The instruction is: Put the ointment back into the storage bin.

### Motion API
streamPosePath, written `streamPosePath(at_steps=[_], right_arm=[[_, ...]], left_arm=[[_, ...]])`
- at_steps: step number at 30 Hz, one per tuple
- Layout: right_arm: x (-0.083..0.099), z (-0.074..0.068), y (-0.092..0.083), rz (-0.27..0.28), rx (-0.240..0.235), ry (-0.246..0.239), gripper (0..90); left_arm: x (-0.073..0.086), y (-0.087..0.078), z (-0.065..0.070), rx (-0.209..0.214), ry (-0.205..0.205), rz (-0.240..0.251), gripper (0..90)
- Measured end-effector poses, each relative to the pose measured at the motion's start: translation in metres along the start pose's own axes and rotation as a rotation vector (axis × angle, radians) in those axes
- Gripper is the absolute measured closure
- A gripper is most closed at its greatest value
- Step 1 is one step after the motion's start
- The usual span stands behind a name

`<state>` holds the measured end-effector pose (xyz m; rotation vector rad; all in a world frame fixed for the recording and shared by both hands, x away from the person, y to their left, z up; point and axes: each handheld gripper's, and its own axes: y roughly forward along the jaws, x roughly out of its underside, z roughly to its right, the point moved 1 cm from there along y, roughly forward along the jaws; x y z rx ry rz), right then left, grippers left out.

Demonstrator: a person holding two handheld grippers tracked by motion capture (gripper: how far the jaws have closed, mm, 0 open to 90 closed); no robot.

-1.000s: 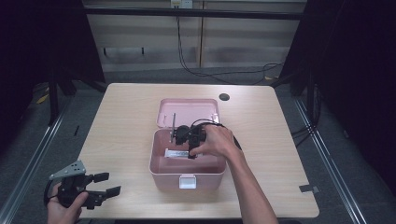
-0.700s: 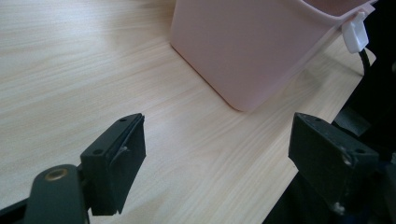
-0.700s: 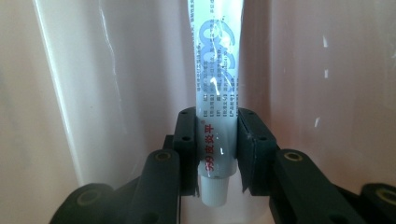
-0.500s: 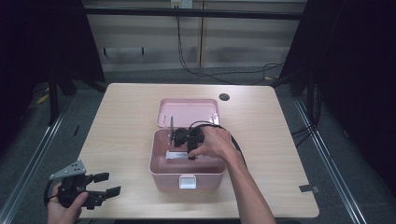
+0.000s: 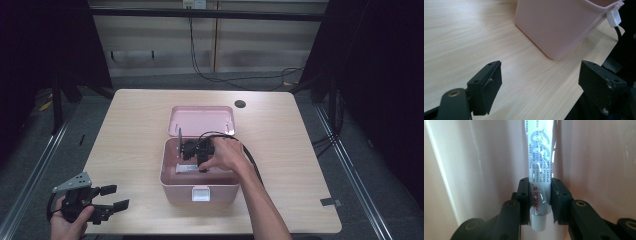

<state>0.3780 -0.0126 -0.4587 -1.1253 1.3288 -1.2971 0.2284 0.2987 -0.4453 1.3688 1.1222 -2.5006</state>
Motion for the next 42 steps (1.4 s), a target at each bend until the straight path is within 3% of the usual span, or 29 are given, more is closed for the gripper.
streamPosePath(at_steps=[17,42], right_arm=[[0.0003,-0.0021,0.0042,-0.02,0.045,0.0,71.2],[0.0038,-0.003,-0.004,-0.005,0.021,0.013,66.2]], left_arm=[[0.0001,0.0002,0.0001,0.001,0.001,0.0,18.8],[0.0,-0.0005,-0.0001,0.001,0.003,-0.001,18.8]])
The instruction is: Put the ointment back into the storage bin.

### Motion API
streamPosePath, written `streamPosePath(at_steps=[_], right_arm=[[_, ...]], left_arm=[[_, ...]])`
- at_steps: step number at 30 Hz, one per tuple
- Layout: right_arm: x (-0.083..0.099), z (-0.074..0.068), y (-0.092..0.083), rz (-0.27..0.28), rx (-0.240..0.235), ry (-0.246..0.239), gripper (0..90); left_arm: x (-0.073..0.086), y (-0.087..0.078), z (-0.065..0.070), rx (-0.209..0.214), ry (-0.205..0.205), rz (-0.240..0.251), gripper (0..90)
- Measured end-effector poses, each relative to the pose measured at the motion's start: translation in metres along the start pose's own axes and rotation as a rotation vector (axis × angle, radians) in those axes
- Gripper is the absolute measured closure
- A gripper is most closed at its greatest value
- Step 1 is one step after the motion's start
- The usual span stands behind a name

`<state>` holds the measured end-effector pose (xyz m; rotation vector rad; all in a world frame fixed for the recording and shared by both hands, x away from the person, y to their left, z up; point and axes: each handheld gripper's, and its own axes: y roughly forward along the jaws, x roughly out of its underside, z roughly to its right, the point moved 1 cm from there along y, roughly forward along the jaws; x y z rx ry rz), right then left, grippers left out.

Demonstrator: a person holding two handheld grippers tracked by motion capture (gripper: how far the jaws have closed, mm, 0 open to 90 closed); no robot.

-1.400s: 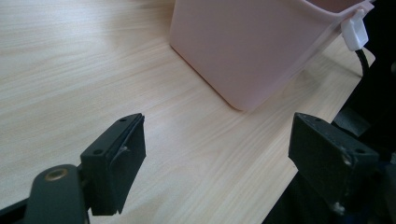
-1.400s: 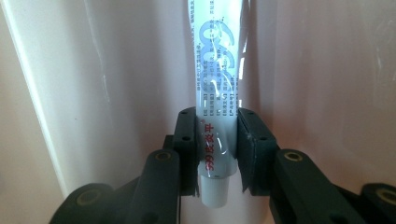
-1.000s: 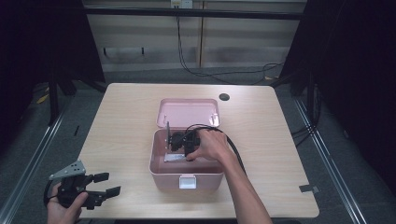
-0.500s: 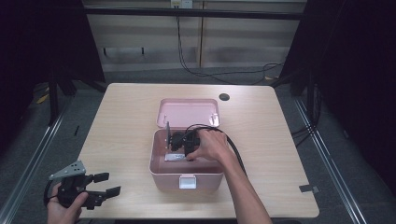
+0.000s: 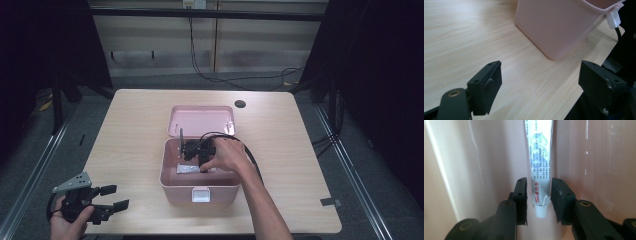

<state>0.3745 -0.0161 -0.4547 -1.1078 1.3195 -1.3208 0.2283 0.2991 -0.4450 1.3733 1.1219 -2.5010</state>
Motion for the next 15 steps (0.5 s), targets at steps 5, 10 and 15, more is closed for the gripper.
streamPosePath(at_steps=[5,10,15], right_arm=[[0.002,-0.002,-0.007,0.023,-0.016,-0.001,64.6],[0.005,-0.003,-0.011,0.034,-0.017,0.007,63.5],[0.01,-0.004,-0.02,0.061,-0.03,0.019,62.0]], left_arm=[[0.0,0.0,0.0,-0.001,0.0,0.0,18.8],[0.0,0.0,0.0,-0.002,0.0,0.001,18.8],[0.0,0.0,0.0,0.0,0.0,0.0,18.8]])
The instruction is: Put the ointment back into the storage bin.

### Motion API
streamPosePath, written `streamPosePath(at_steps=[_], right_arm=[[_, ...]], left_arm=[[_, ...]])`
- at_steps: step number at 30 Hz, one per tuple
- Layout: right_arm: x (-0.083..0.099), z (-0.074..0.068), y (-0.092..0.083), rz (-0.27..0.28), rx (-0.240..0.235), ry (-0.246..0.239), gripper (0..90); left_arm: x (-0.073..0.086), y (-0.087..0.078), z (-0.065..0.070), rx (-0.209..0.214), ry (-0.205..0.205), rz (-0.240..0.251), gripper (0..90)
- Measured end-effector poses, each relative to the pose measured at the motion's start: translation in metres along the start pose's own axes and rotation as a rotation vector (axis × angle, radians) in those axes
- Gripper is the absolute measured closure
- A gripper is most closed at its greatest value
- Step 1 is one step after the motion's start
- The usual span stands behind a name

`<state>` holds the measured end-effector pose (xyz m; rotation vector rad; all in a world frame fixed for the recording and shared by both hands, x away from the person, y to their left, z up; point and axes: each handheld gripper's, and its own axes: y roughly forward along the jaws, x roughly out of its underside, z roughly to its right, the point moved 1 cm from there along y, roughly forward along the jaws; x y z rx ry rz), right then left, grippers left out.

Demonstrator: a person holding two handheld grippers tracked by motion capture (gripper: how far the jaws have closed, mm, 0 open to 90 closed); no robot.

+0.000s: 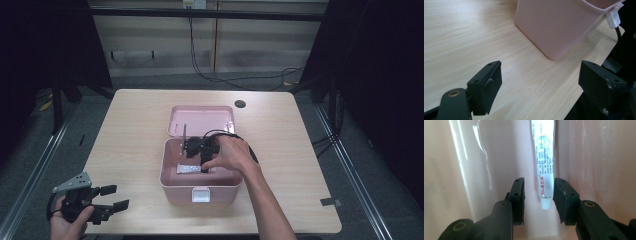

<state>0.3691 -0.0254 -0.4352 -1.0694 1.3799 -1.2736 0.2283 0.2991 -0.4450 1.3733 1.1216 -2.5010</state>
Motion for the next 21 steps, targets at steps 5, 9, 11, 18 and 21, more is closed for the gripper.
streamPosePath(at_steps=[5,9,11,18,21], right_arm=[[0.003,-0.001,-0.007,0.036,0.005,0.015,61.0],[0.005,-0.003,-0.016,0.085,0.0,0.021,60.5],[0.006,-0.005,-0.019,0.1,-0.005,0.036,60.1],[0.014,-0.008,-0.031,0.163,-0.016,0.058,57.7],[0.018,-0.009,-0.036,0.193,-0.018,0.071,57.2]], left_arm=[[0.0,0.0,0.0,0.0,-0.001,-0.002,18.8],[0.0,0.0,0.0,0.0,-0.002,0.0,18.8],[0.0,0.0,0.0,-0.002,-0.003,0.0,18.8],[0.0,0.001,0.0,-0.001,-0.002,-0.002,18.8],[0.0,0.001,0.0,-0.001,-0.001,-0.003,18.8]])
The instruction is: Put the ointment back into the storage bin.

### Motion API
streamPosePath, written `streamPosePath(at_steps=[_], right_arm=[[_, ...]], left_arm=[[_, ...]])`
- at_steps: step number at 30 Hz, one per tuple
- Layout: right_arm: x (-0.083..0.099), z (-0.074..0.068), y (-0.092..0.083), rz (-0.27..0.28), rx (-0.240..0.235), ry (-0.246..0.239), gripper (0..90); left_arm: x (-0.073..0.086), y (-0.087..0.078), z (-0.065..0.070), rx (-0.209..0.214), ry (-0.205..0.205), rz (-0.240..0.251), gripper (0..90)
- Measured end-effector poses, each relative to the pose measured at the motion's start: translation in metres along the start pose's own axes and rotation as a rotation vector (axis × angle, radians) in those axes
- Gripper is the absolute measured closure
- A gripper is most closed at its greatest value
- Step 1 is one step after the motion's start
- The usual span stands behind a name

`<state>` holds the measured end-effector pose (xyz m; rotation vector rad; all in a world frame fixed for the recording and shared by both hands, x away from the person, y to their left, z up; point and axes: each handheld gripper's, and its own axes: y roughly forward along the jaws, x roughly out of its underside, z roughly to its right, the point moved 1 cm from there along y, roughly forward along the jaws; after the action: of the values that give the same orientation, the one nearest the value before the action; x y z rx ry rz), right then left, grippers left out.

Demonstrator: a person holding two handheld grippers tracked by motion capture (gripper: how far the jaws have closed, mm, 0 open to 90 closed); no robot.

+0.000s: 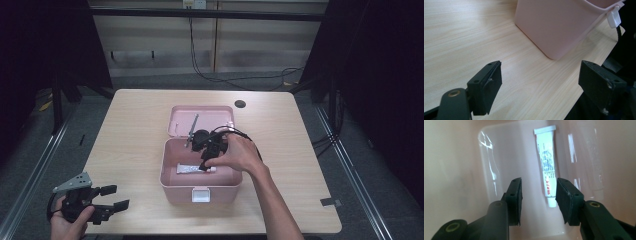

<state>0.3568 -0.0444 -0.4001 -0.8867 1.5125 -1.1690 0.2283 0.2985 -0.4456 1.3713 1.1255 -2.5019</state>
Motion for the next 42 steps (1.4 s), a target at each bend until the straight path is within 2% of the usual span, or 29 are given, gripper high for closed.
streamPosePath(at_steps=[4,20,25,27,34,42], right_arm=[[0.005,-0.002,-0.007,0.018,-0.008,0.009,57.3],[0.021,-0.007,-0.033,-0.011,-0.021,0.021,58.5],[0.027,-0.01,-0.043,0.006,-0.03,0.026,57.9],[0.03,-0.01,-0.048,0.02,-0.023,0.012,57.8],[0.042,-0.015,-0.061,0.056,-0.015,0.022,57.3],[0.064,-0.018,-0.079,0.089,0.005,0.067,56.9]], left_arm=[[0.0,0.0,0.0,0.002,-0.001,0.001,18.8],[0.0,0.0,0.0,-0.001,-0.001,-0.002,18.8],[0.0,0.001,0.0,-0.003,-0.002,-0.002,18.8],[0.0,0.001,0.0,-0.002,-0.002,-0.002,18.8],[0.0,0.001,0.0,-0.002,-0.004,0.0,18.8],[0.0,0.001,0.0,-0.003,-0.003,-0.002,18.8]])
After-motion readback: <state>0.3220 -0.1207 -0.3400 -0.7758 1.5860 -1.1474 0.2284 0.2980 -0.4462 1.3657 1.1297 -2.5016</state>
